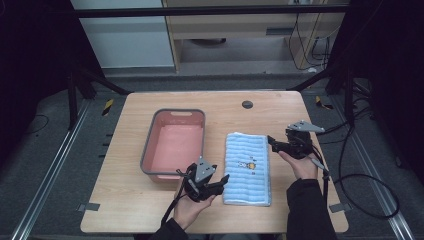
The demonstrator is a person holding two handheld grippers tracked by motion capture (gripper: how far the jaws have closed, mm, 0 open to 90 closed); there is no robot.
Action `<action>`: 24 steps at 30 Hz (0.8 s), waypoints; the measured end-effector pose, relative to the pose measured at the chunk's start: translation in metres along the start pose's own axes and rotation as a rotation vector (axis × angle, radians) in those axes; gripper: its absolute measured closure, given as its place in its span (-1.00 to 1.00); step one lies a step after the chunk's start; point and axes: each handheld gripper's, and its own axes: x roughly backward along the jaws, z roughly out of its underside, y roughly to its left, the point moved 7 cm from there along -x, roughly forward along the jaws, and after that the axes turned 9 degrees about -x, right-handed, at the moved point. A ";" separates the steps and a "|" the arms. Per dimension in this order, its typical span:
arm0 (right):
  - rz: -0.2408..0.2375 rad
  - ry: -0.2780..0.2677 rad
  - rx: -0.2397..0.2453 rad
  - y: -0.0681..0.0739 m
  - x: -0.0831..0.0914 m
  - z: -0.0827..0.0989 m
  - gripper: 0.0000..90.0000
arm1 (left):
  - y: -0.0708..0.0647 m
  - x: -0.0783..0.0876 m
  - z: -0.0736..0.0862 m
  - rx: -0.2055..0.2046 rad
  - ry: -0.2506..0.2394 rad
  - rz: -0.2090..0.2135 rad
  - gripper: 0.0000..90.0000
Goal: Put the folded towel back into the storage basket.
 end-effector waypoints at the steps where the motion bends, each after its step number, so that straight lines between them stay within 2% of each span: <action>1: 0.000 0.000 0.000 0.000 0.000 0.000 -0.42 | -0.001 -0.002 0.002 0.000 0.004 0.003 0.02; 11: -0.004 0.021 -0.018 -0.001 -0.015 0.008 -0.37 | -0.010 -0.018 0.014 -0.006 0.046 0.025 0.13; 14: -0.001 0.035 -0.005 -0.002 -0.024 0.011 -0.36 | -0.012 -0.024 0.020 -0.001 0.062 0.031 0.14; 20: 0.004 0.052 -0.003 -0.003 -0.036 0.016 -0.33 | -0.013 -0.031 0.029 0.008 0.084 0.033 0.14; 24: 0.009 0.071 -0.005 -0.004 -0.048 0.022 -0.28 | -0.011 -0.036 0.036 0.008 0.107 0.020 0.13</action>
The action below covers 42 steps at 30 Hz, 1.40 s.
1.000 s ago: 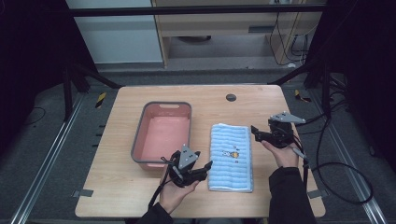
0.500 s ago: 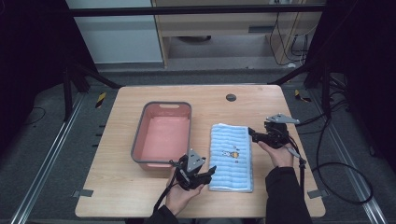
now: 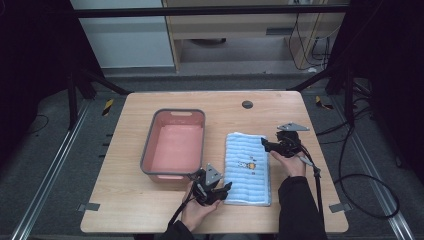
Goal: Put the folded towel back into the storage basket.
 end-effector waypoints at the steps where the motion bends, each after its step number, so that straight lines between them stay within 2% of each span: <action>1: 0.000 0.005 0.002 0.000 -0.002 0.001 -0.27 | 0.000 -0.001 0.001 0.005 0.002 0.003 0.13; 8: 0.005 0.041 0.016 -0.002 -0.020 0.011 -0.17 | 0.000 -0.007 0.008 0.014 0.022 0.011 0.14; 16: 0.010 0.080 0.006 -0.004 -0.035 0.022 -0.09 | 0.000 -0.011 0.011 0.026 0.033 0.017 0.15; 19: 0.001 0.090 -0.006 -0.004 -0.038 0.027 -0.09 | -0.001 -0.014 0.012 0.031 0.045 0.015 0.17; 24: 0.000 0.113 0.011 -0.001 -0.043 0.032 -0.04 | -0.001 -0.016 0.013 0.044 0.050 0.020 0.22; 26: -0.003 0.117 0.001 -0.001 -0.043 0.033 0.00 | -0.002 -0.016 0.013 0.046 0.051 0.021 0.25; 29: 0.001 0.125 0.014 0.000 -0.044 0.034 0.04 | -0.003 -0.016 0.014 0.064 0.050 0.029 0.30; 31: 0.001 0.130 0.011 0.000 -0.044 0.034 0.05 | -0.003 -0.017 0.014 0.065 0.050 0.030 0.34; 34: -0.006 0.132 -0.020 -0.001 -0.045 0.036 0.06 | -0.005 -0.017 0.014 0.078 0.052 0.037 0.42; 36: -0.007 0.131 -0.016 -0.001 -0.045 0.036 0.07 | -0.005 -0.017 0.013 0.081 0.052 0.042 0.49; 37: -0.011 0.134 -0.008 0.000 -0.045 0.036 0.17 | -0.006 -0.017 0.013 0.089 0.054 0.045 0.52; 39: -0.013 0.134 -0.008 0.001 -0.045 0.036 0.21 | -0.006 -0.017 0.013 0.096 0.058 0.050 0.54; 40: -0.029 0.140 -0.012 0.003 -0.044 0.036 0.33 | -0.007 -0.017 0.012 0.105 0.059 0.052 0.59; 42: -0.031 0.139 -0.012 0.004 -0.044 0.037 0.40 | -0.007 -0.018 0.012 0.108 0.060 0.054 0.64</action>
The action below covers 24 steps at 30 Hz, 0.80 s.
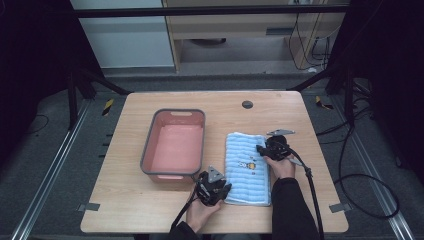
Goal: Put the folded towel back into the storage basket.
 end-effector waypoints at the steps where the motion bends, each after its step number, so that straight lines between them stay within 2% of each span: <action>1: 0.000 0.000 0.000 0.000 0.000 0.000 0.40 | 0.000 0.000 0.000 0.000 0.000 0.000 0.66; 8: -0.038 -0.001 -0.024 0.003 0.002 0.001 0.78 | 0.000 0.000 -0.001 0.020 -0.009 -0.001 0.86; 13: -0.041 0.000 -0.025 0.004 0.003 0.001 0.81 | 0.000 0.000 -0.002 0.015 -0.007 -0.001 0.90; 19: -0.048 -0.020 -0.015 0.005 0.010 -0.003 0.83 | -0.001 0.004 -0.004 0.022 -0.037 0.007 0.92; 24: -0.071 -0.060 -0.008 0.009 0.024 -0.011 0.83 | -0.002 0.013 -0.012 0.018 -0.074 0.020 0.92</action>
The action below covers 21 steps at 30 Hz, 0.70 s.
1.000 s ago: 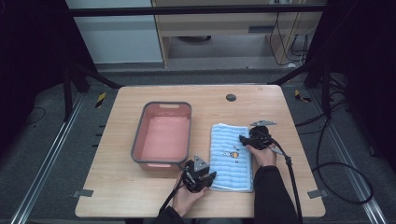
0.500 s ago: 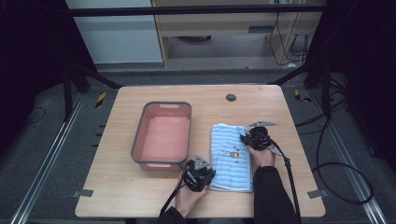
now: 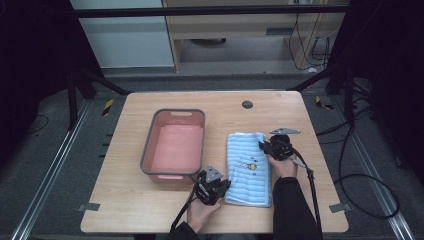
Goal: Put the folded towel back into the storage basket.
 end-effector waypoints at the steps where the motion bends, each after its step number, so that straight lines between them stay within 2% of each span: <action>1: -0.007 -0.011 0.002 0.002 0.004 -0.003 0.83 | 0.000 0.001 -0.002 -0.002 -0.007 0.000 0.92; 7: -0.035 -0.083 0.015 0.013 0.022 -0.018 0.84 | -0.005 0.015 -0.015 -0.033 -0.046 0.007 0.92; 21: -0.033 -0.152 0.049 0.026 0.045 -0.039 0.84 | 0.001 0.042 -0.034 -0.056 -0.109 -0.007 0.92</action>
